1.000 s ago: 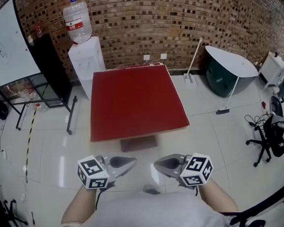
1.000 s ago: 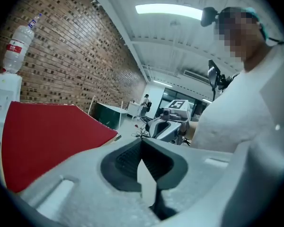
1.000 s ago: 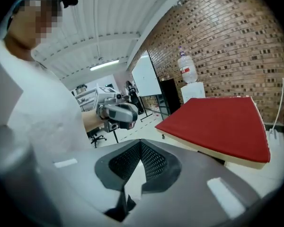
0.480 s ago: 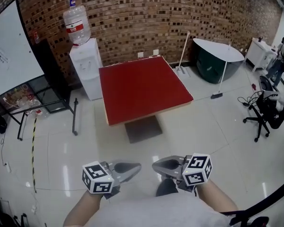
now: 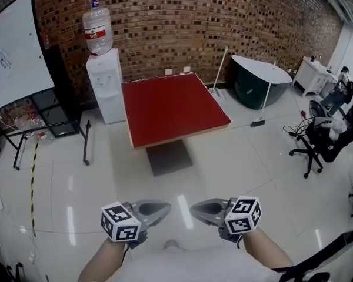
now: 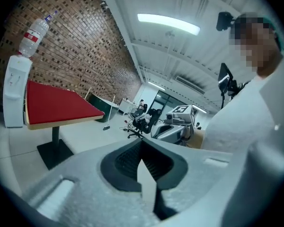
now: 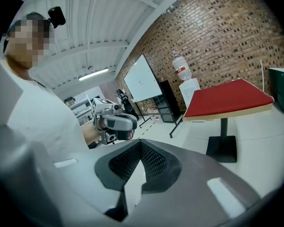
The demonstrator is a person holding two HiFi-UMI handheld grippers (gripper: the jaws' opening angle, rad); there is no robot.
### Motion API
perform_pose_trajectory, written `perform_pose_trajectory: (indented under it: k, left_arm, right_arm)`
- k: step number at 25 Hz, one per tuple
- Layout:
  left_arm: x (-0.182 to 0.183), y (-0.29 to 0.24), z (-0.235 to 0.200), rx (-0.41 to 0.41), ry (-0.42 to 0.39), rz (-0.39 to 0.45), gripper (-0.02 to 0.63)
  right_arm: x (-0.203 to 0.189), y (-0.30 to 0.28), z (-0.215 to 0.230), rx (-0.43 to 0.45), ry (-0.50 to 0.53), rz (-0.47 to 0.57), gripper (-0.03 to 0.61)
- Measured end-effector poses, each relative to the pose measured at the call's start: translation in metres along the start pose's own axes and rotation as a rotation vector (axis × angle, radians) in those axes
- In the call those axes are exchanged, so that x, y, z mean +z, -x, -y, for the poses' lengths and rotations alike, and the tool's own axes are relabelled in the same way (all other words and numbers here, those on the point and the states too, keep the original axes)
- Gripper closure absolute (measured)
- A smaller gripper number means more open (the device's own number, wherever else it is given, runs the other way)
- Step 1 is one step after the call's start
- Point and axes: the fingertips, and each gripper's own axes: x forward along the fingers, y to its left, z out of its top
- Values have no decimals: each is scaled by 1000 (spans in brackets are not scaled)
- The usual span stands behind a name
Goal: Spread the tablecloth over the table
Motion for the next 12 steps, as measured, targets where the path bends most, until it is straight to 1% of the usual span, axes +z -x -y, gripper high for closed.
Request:
perform_pose_trajectory:
  k: [2, 5, 6, 9, 12]
  left_arm:
    - [-15, -3, 16, 11, -34, -25, 612]
    - [-38, -10, 51, 21, -68, -50, 612]
    - [-45, -12, 65, 25, -60, -48, 612]
    - [-70, -12, 116, 31, -3, -33, 612]
    - [-88, -11, 166, 63, -7, -24, 612]
  right_arm:
    - [-11, 6, -6, -6, -1, 8, 580]
    - [-34, 22, -27, 11, -9, 24, 580]
    - [-43, 30, -37, 17, -10, 28, 580]
    - [-73, 58, -79, 25, -11, 61, 580]
    - [-100, 87, -122, 41, 5, 94, 580]
